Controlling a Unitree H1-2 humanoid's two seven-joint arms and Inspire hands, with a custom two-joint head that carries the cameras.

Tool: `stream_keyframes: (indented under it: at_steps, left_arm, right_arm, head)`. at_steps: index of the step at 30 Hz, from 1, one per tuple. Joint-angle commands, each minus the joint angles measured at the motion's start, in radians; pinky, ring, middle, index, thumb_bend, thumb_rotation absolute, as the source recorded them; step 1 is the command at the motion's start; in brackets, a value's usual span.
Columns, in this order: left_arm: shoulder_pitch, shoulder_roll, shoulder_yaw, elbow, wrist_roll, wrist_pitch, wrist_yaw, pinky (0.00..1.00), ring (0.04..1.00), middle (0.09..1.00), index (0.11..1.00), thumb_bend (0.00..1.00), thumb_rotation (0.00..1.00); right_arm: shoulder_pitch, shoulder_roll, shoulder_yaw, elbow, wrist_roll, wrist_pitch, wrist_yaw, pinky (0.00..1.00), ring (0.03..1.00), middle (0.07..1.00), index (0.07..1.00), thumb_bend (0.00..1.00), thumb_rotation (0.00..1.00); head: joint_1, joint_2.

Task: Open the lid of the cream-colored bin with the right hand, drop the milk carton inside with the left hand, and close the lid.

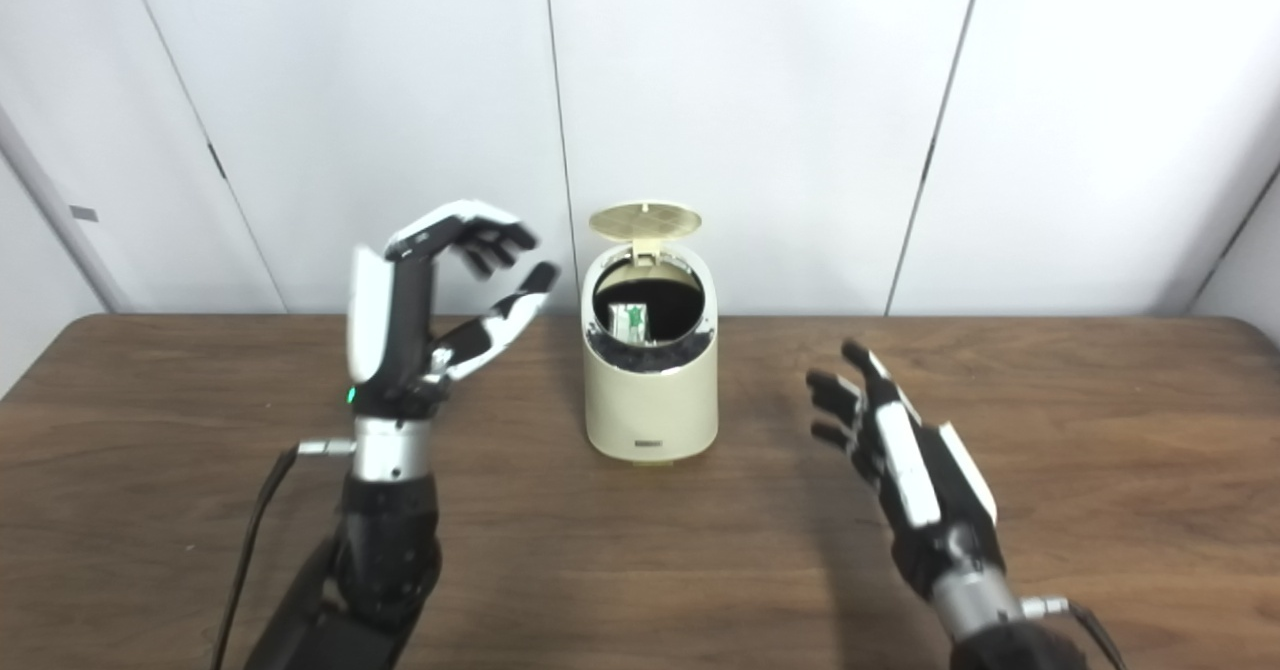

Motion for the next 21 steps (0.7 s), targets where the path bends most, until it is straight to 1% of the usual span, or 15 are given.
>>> stream_keyframes:
  at_steps: [1,3,4,6,7,8,10,12,13,14,16,17,18,19,21]
  left_arm:
    - [-0.011,-0.006,0.053,-0.043,-0.078,0.056,-0.045,0.31,0.419,0.509,0.501,0.48,0.00]
    - [0.016,-0.021,0.088,-0.060,-0.128,0.104,-0.087,0.31,0.430,0.519,0.498,0.48,0.00]
    - [0.030,-0.026,0.104,-0.065,-0.151,0.122,-0.104,0.33,0.418,0.511,0.496,0.49,0.00]
    - [0.052,-0.029,0.123,-0.075,-0.181,0.147,-0.136,0.36,0.402,0.497,0.525,0.50,0.00]
    - [0.065,-0.030,0.130,-0.088,-0.188,0.177,-0.151,0.37,0.399,0.494,0.533,0.50,0.00]
    - [0.075,-0.030,0.136,-0.100,-0.190,0.208,-0.165,0.38,0.424,0.481,0.528,0.51,0.00]
    - [0.089,-0.030,0.141,-0.119,-0.189,0.254,-0.188,0.41,0.461,0.539,0.501,0.50,0.06]
    - [0.103,-0.021,0.142,-0.136,-0.197,0.286,-0.222,0.47,0.529,0.599,0.498,0.50,0.08]
    - [0.110,-0.017,0.143,-0.143,-0.208,0.296,-0.241,0.51,0.578,0.646,0.617,0.48,0.31]
    - [0.116,-0.014,0.146,-0.147,-0.218,0.301,-0.257,0.54,0.610,0.677,0.672,0.46,0.43]
    - [0.129,-0.006,0.150,-0.151,-0.250,0.305,-0.293,0.61,0.673,0.742,0.764,0.43,0.63]
    - [0.137,0.009,0.145,-0.154,-0.259,0.314,-0.321,0.65,0.706,0.774,0.807,0.42,0.72]
    - [0.145,0.019,0.143,-0.157,-0.276,0.323,-0.348,0.72,0.749,0.816,0.858,0.44,0.85]
    - [0.152,0.030,0.140,-0.162,-0.287,0.339,-0.375,0.78,0.788,0.855,0.901,0.46,0.92]
    - [0.163,0.043,0.141,-0.172,-0.326,0.374,-0.424,0.85,0.857,0.910,0.951,0.50,0.98]
  right_arm:
    - [-0.067,-0.009,0.006,-0.033,-0.010,-0.017,0.004,0.80,0.869,0.853,0.850,0.63,0.92]
    - [-0.092,-0.011,0.013,-0.028,-0.031,-0.023,-0.001,0.81,0.876,0.860,0.851,0.61,0.91]
    - [-0.105,-0.015,0.018,-0.021,-0.045,-0.035,-0.002,0.80,0.869,0.860,0.851,0.60,0.90]
    - [-0.134,-0.020,0.025,-0.005,-0.073,-0.050,-0.004,0.79,0.865,0.864,0.859,0.59,0.89]
    - [-0.152,-0.020,0.029,-0.004,-0.087,-0.041,-0.007,0.79,0.864,0.864,0.862,0.59,0.89]
    - [-0.168,-0.018,0.033,-0.006,-0.101,-0.031,-0.013,0.81,0.870,0.868,0.868,0.60,0.88]
    - [-0.192,-0.016,0.037,-0.003,-0.118,-0.029,-0.016,0.83,0.877,0.872,0.870,0.60,0.87]
    - [-0.219,-0.024,0.048,0.014,-0.144,-0.053,-0.013,0.86,0.892,0.886,0.878,0.59,0.86]
    - [-0.234,-0.028,0.054,0.027,-0.154,-0.076,-0.010,0.86,0.898,0.896,0.883,0.59,0.86]
    - [-0.246,-0.032,0.058,0.038,-0.161,-0.094,-0.006,0.86,0.901,0.903,0.887,0.57,0.86]
    - [-0.275,-0.041,0.073,0.056,-0.188,-0.112,-0.004,0.85,0.905,0.912,0.884,0.56,0.85]
    - [-0.292,-0.047,0.084,0.068,-0.212,-0.116,-0.007,0.84,0.907,0.914,0.879,0.57,0.85]
    - [-0.309,-0.052,0.095,0.080,-0.238,-0.122,-0.011,0.83,0.905,0.913,0.874,0.57,0.85]
    - [-0.324,-0.061,0.108,0.093,-0.268,-0.128,-0.014,0.80,0.897,0.907,0.864,0.56,0.83]
    - [-0.356,-0.079,0.131,0.113,-0.326,-0.127,-0.014,0.77,0.885,0.904,0.860,0.54,0.83]
  head:
    - [-0.001,0.000]
    - [-0.001,-0.001]
    - [-0.001,-0.001]
    - [0.000,-0.002]
    - [0.000,-0.002]
    - [-0.001,-0.002]
    - [-0.001,-0.002]
    - [0.000,-0.001]
    - [0.002,-0.001]
    - [0.003,-0.002]
    - [0.007,-0.001]
    - [0.008,0.000]
    - [0.009,0.001]
    - [0.008,0.002]
    - [0.005,0.005]
